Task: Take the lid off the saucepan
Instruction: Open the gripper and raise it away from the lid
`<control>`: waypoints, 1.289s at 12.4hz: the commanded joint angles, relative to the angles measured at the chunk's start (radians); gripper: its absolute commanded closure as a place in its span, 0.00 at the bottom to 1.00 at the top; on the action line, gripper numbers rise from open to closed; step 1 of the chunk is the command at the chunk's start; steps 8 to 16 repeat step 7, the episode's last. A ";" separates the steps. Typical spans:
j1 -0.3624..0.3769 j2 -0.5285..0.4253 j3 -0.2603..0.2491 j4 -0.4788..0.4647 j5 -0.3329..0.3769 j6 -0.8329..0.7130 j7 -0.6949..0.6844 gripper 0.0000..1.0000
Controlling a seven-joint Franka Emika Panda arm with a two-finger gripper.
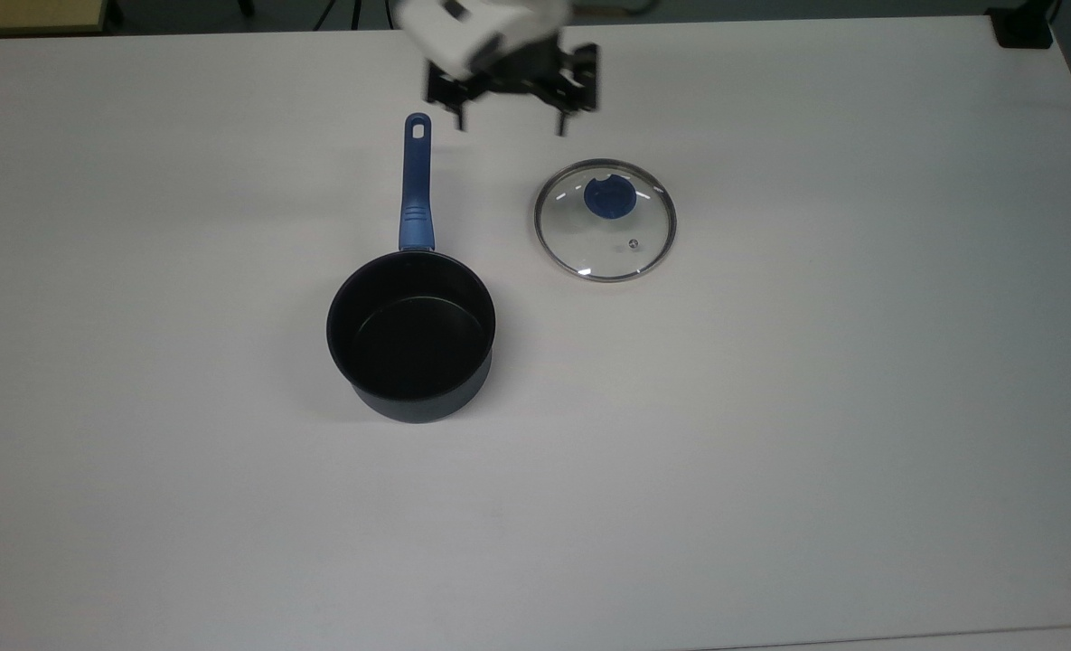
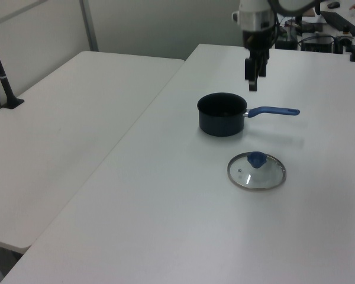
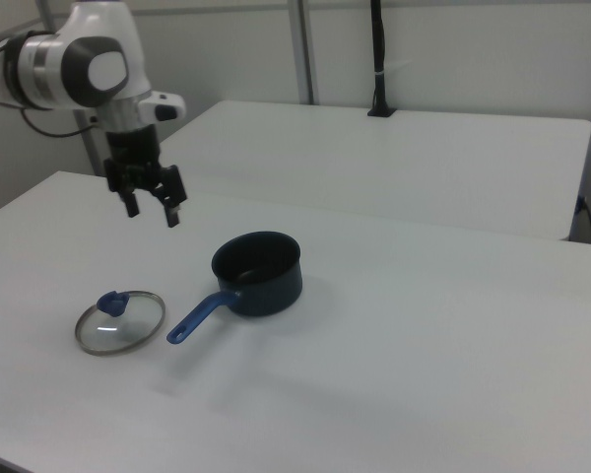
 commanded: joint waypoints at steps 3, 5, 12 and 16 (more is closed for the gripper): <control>-0.053 -0.028 -0.125 0.002 -0.004 -0.029 -0.126 0.00; -0.086 -0.065 -0.130 0.002 -0.005 -0.049 -0.128 0.00; -0.093 -0.065 -0.133 0.014 0.001 -0.052 -0.134 0.00; -0.093 -0.065 -0.133 0.014 0.001 -0.052 -0.134 0.00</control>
